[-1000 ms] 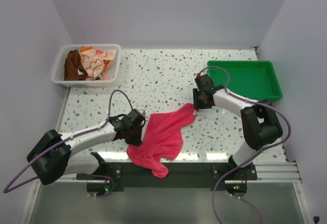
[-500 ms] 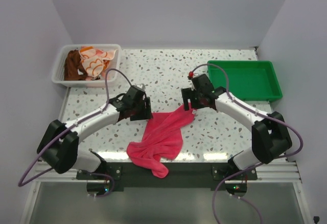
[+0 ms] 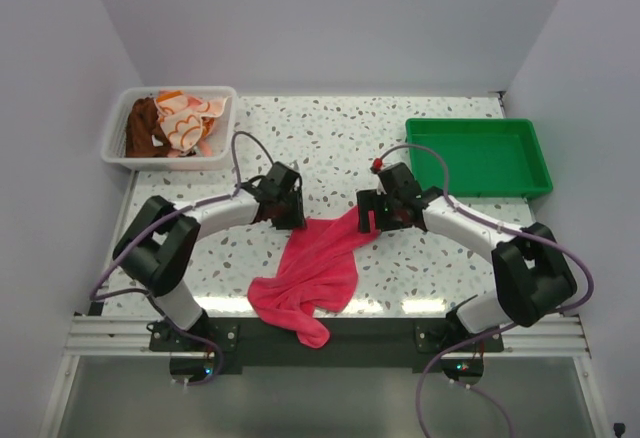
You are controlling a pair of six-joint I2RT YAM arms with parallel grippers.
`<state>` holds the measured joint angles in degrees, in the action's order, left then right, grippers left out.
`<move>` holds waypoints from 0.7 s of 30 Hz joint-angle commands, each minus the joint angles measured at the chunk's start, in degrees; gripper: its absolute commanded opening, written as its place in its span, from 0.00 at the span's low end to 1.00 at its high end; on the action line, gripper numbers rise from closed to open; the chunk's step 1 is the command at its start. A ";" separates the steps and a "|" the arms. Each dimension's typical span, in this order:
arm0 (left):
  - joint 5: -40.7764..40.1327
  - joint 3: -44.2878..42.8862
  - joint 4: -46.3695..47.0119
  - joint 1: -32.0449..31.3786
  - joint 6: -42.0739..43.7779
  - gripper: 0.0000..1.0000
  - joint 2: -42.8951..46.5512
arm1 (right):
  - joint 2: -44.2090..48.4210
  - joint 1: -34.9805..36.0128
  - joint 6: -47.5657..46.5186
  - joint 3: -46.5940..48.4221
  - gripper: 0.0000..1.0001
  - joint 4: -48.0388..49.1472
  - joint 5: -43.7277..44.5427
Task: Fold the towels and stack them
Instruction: Flatten out the crumpled towel
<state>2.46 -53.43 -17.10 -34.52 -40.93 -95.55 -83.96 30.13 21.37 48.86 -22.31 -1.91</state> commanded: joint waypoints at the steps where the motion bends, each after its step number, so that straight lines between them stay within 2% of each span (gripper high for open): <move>1: 1.67 -3.17 4.53 0.68 0.93 0.32 -1.74 | 1.17 0.28 1.40 -0.96 0.83 4.02 -0.46; 4: 0.27 -7.82 1.74 0.60 4.53 0.14 -3.50 | 1.08 0.28 1.49 -1.05 0.83 4.20 -0.11; 5: -1.21 -10.88 1.03 0.51 6.11 0.02 -3.59 | 1.26 0.28 1.31 -1.05 0.83 4.37 -0.02; 7: -2.28 -12.92 -0.29 0.16 10.58 0.00 -0.80 | 2.13 0.28 1.22 -0.96 0.83 4.29 0.15; 9: -9.20 -13.55 -0.47 -1.77 14.01 0.00 3.07 | 3.10 0.28 1.14 -0.96 0.83 4.20 1.03; 12: -13.88 -7.24 -1.00 -5.55 12.55 0.03 11.33 | 5.73 0.28 0.96 -1.75 0.83 4.46 1.82; 15: -7.14 2.95 -2.67 -8.01 2.90 0.11 14.60 | 7.41 0.28 1.05 -3.24 0.83 4.81 2.61; 16: -5.81 7.59 -2.24 -11.41 1.57 0.18 15.04 | 7.85 0.28 1.05 -3.51 0.83 5.16 2.70; 18: -4.83 10.88 -2.49 -15.20 -2.55 0.25 17.13 | 7.94 0.28 0.96 -3.69 0.83 4.82 2.27; 19: -5.09 13.07 -3.19 -17.22 -3.88 0.33 18.19 | 7.94 0.28 0.61 -3.42 0.83 4.29 2.26; 21: -6.84 14.49 -5.90 -17.42 -7.22 0.43 22.57 | 8.11 0.28 -0.44 -3.07 0.83 3.33 2.26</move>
<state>-3.62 -41.74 -18.63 -50.76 -40.34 -77.60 -77.06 30.17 21.78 45.63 -19.35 -0.80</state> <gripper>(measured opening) 0.390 0.829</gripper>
